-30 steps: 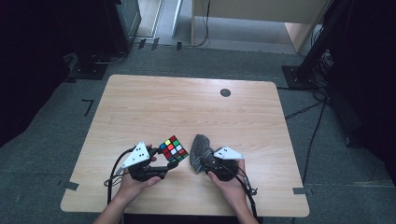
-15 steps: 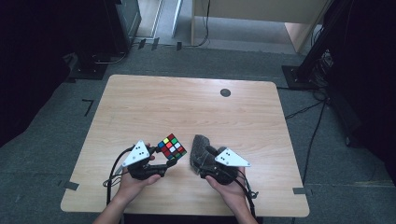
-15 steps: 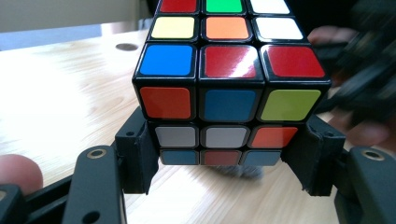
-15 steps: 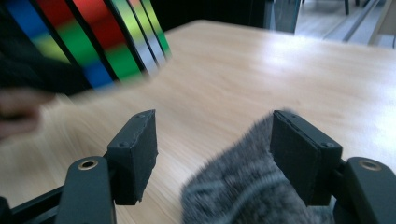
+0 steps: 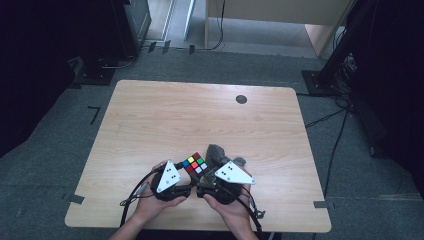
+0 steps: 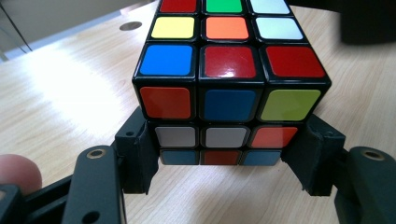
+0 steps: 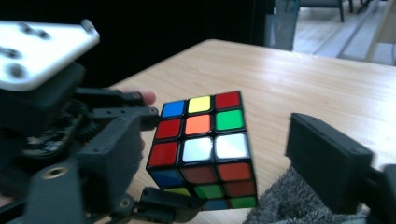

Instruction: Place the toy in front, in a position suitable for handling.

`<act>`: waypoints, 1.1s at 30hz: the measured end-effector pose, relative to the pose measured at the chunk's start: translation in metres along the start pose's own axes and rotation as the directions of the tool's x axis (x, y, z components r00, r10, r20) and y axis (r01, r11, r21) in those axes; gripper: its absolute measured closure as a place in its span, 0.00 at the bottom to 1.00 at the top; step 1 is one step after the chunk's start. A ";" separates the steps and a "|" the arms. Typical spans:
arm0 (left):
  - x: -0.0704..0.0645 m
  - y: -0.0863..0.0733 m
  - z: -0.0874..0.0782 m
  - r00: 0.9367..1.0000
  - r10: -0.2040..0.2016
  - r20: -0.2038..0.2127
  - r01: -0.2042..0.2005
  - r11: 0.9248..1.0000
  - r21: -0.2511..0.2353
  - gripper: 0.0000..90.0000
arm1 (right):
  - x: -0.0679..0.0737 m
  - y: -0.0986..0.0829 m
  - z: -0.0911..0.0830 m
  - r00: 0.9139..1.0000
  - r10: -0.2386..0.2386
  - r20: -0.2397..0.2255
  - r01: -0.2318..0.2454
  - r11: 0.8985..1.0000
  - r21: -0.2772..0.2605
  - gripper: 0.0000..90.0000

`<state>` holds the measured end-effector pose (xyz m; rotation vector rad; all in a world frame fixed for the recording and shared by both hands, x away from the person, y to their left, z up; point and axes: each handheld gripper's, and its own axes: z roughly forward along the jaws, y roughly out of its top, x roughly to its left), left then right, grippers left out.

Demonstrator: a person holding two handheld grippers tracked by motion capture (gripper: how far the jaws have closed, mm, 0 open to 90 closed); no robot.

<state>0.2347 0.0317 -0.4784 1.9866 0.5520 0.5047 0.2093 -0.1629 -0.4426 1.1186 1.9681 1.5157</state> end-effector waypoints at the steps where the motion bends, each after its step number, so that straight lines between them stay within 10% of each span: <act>1: -0.002 0.000 0.000 1.000 0.016 -0.006 -0.016 1.000 0.001 0.39 | 0.002 -0.001 0.002 1.000 -0.004 0.008 0.004 1.000 0.017 0.17; 12: -0.010 0.000 -0.002 0.995 0.096 -0.033 -0.096 0.995 -0.024 0.38 | 0.009 -0.007 0.007 0.998 -0.038 0.041 0.034 0.996 0.088 0.35; 17: -0.010 0.000 -0.004 0.992 0.123 -0.034 -0.125 0.991 -0.053 0.38 | -0.004 -0.005 0.002 0.996 0.085 -0.017 -0.084 0.994 0.074 0.39; 19: -0.010 -0.001 -0.003 0.992 0.127 -0.028 -0.128 0.990 -0.063 0.38 | -0.012 -0.006 0.001 0.983 0.178 -0.052 -0.174 0.982 0.073 0.39; 33: -0.012 -0.003 -0.004 0.987 0.152 -0.058 -0.157 0.984 -0.085 0.37 | -0.020 -0.005 -0.004 0.960 0.271 -0.076 -0.268 0.962 0.050 0.39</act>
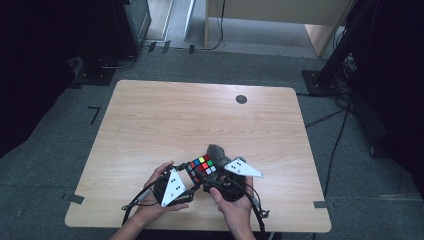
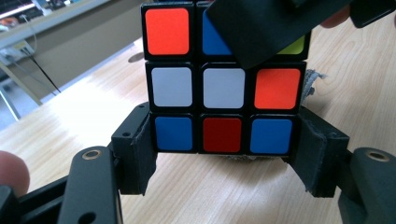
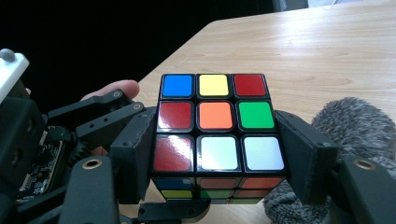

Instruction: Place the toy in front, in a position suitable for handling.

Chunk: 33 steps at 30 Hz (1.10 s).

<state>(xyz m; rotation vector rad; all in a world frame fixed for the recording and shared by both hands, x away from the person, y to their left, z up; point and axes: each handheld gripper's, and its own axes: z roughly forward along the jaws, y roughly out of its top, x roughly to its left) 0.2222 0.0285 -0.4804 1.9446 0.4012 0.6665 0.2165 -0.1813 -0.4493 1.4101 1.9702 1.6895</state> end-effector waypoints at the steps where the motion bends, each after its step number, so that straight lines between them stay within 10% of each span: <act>1: 0.001 0.000 -0.001 1.000 -0.003 0.008 0.003 1.000 -0.006 0.38 | -0.001 0.001 0.000 1.000 0.004 -0.013 -0.004 1.000 0.000 0.39; 17: 0.001 0.000 0.001 1.000 -0.018 0.012 0.018 1.000 -0.001 0.34 | 0.000 0.001 0.000 0.999 0.036 0.003 -0.036 0.999 0.016 0.39; 33: -0.003 0.006 -0.003 1.000 -0.003 -0.004 0.003 1.000 -0.016 0.37 | 0.018 -0.005 0.005 0.993 -0.091 0.070 0.088 0.995 0.042 0.39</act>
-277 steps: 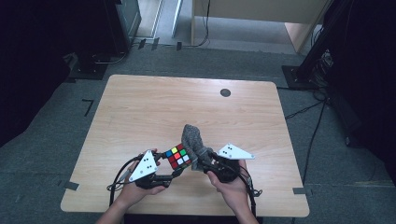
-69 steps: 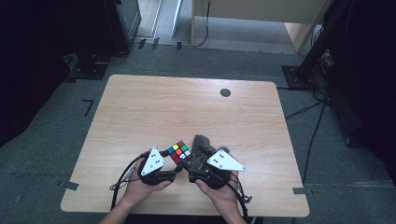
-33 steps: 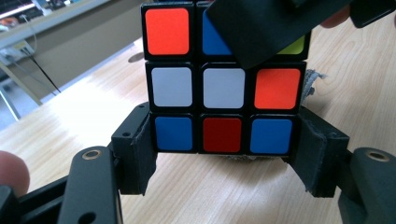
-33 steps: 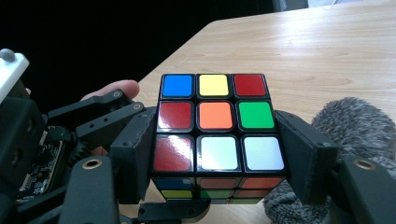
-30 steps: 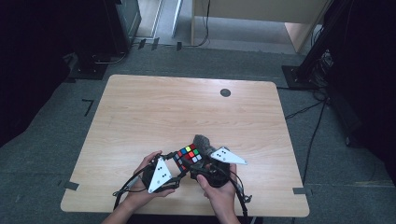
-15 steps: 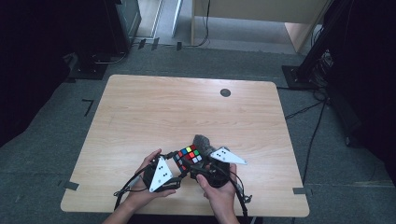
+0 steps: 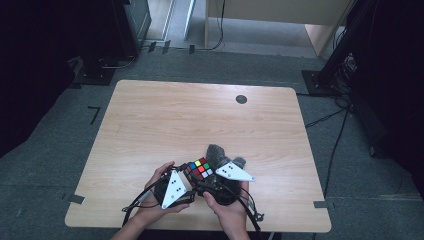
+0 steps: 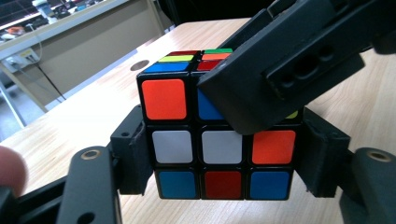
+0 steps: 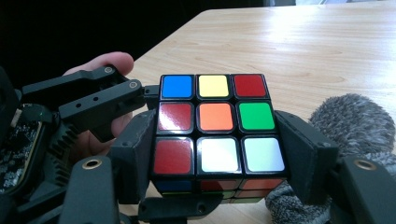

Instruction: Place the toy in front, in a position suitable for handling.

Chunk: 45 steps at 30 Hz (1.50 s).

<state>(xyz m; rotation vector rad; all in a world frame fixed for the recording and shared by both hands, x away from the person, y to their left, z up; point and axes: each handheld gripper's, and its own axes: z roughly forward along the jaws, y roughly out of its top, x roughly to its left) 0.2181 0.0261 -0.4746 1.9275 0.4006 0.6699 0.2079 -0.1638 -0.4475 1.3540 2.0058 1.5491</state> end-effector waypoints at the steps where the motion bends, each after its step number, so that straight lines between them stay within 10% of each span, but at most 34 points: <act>1: 0.001 0.000 -0.001 1.000 -0.004 0.001 0.004 1.000 -0.005 0.37 | 0.000 0.001 0.000 1.000 -0.005 -0.006 0.005 1.000 -0.002 0.38; 7: 0.007 -0.002 -0.001 0.999 -0.034 -0.010 0.035 0.999 0.015 0.38 | -0.003 0.007 -0.004 0.998 0.006 -0.061 -0.008 0.999 -0.043 0.26; 10: 0.019 -0.005 -0.001 0.992 -0.127 -0.016 0.127 0.992 0.017 0.38 | -0.012 0.015 -0.018 0.996 0.034 -0.080 -0.045 0.990 -0.133 0.24; 15: 0.051 -0.010 -0.010 0.942 -0.335 -0.026 0.335 0.942 -0.006 0.38 | -0.024 0.009 -0.022 0.998 0.048 -0.044 -0.055 0.981 -0.186 0.28; 17: 0.060 -0.012 -0.013 0.914 -0.405 -0.009 0.405 0.914 -0.027 0.38 | -0.026 0.001 -0.015 0.999 0.037 -0.022 -0.040 0.986 -0.160 0.29; 18: 0.066 -0.012 -0.015 0.883 -0.470 0.021 0.470 0.881 -0.048 0.38 | -0.025 -0.009 -0.004 1.000 0.025 -0.011 -0.026 0.993 -0.118 0.30; 19: 0.066 -0.012 -0.015 0.883 -0.470 0.021 0.470 0.881 -0.048 0.38 | -0.023 -0.013 0.001 1.000 0.016 -0.008 -0.017 0.995 -0.099 0.30; 21: 0.068 -0.010 -0.017 0.860 -0.508 0.045 0.509 0.858 -0.062 0.38 | -0.020 -0.017 0.006 1.000 0.001 -0.010 -0.001 0.996 -0.087 0.29; 26: 0.064 -0.006 -0.015 0.851 -0.521 0.063 0.525 0.849 -0.065 0.38 | -0.005 -0.024 0.021 0.997 -0.045 -0.055 0.039 0.993 -0.109 0.28; 30: 0.061 -0.003 -0.013 0.826 -0.555 0.101 0.562 0.824 -0.069 0.38 | 0.004 -0.029 0.029 0.994 -0.103 -0.018 0.100 0.984 -0.146 0.26; 38: 0.054 0.001 -0.010 0.819 -0.559 0.131 0.570 0.819 -0.073 0.38 | 0.010 -0.031 0.031 0.988 -0.148 0.045 0.154 0.965 -0.211 0.26; 45: 0.048 0.001 -0.006 0.825 -0.541 0.164 0.556 0.829 -0.062 0.38 | 0.012 -0.032 0.031 0.978 -0.183 0.096 0.201 0.948 -0.246 0.37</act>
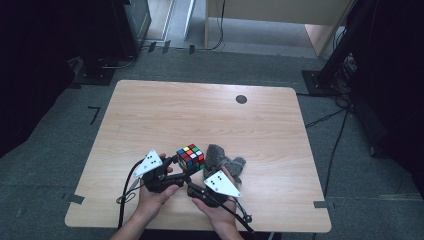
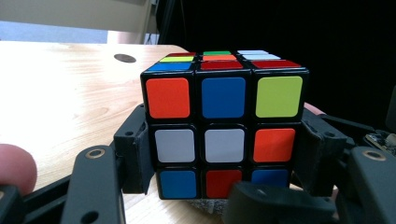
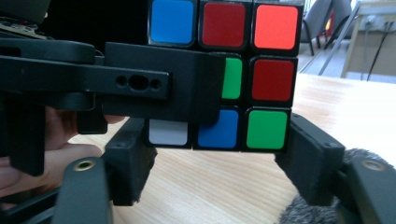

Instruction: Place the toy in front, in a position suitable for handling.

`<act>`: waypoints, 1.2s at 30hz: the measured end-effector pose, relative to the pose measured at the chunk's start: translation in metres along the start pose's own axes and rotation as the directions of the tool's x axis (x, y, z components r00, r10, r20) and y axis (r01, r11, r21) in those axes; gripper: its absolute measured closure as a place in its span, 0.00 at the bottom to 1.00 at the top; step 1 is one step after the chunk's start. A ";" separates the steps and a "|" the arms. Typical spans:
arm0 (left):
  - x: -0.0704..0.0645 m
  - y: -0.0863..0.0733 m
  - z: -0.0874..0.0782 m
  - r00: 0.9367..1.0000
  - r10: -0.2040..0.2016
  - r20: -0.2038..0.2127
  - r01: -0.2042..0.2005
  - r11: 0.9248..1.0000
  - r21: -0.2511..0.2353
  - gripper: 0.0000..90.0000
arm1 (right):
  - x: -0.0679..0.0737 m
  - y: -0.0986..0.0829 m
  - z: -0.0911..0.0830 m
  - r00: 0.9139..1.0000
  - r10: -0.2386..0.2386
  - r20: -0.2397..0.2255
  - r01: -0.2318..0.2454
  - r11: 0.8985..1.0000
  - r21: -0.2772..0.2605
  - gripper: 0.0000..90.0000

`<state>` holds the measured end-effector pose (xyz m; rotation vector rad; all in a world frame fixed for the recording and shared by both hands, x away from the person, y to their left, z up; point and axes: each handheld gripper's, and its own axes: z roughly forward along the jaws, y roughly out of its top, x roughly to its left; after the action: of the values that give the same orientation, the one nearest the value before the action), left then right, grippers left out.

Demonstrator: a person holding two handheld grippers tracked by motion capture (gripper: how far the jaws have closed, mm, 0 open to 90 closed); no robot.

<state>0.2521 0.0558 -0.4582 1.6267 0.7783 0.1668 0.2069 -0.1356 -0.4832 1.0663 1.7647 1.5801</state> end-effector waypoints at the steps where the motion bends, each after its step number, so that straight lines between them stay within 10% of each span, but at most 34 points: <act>1: 0.000 0.000 0.000 1.000 -0.006 0.006 0.006 1.000 -0.001 0.38 | 0.001 0.000 0.000 1.000 -0.004 0.003 0.004 1.000 -0.002 0.38; 11: 0.005 0.000 0.001 0.999 -0.031 0.014 0.031 0.999 0.011 0.32 | -0.001 0.000 -0.001 0.999 -0.045 -0.006 0.045 0.998 0.032 0.39; 18: 0.021 0.014 -0.019 0.999 -0.035 -0.015 0.034 0.996 -0.081 0.23 | -0.006 -0.004 0.002 0.998 -0.061 -0.019 0.063 0.990 0.128 0.39; 24: 0.037 0.017 -0.034 0.996 0.057 -0.065 -0.062 0.996 -0.070 0.19 | -0.026 0.001 0.000 0.996 -0.075 -0.039 0.081 0.978 0.191 0.39; 28: 0.037 0.011 -0.032 0.974 0.202 -0.104 -0.203 0.979 0.003 0.18 | -0.041 0.013 -0.006 0.996 -0.064 -0.065 0.078 0.969 0.236 0.39; 31: 0.033 0.003 -0.025 0.939 0.312 -0.145 -0.305 0.950 0.073 0.18 | -0.050 0.024 -0.012 0.995 -0.013 -0.094 0.038 0.963 0.268 0.39; 32: 0.028 -0.003 -0.020 0.913 0.378 -0.154 -0.363 0.925 0.116 0.18 | -0.053 0.031 -0.016 0.995 0.003 -0.099 0.024 0.961 0.277 0.39; 33: 0.028 -0.003 -0.020 0.913 0.378 -0.154 -0.363 0.925 0.116 0.19 | -0.053 0.031 -0.016 0.995 0.003 -0.099 0.024 0.961 0.277 0.39; 36: 0.020 -0.011 -0.011 0.878 0.457 -0.143 -0.436 0.886 0.159 0.19 | -0.055 0.041 -0.022 0.991 0.045 -0.124 -0.008 0.960 0.279 0.39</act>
<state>0.2573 0.0765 -0.4719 1.9112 0.5373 0.6130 0.2270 -0.1936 -0.4453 1.1407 2.1166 1.4751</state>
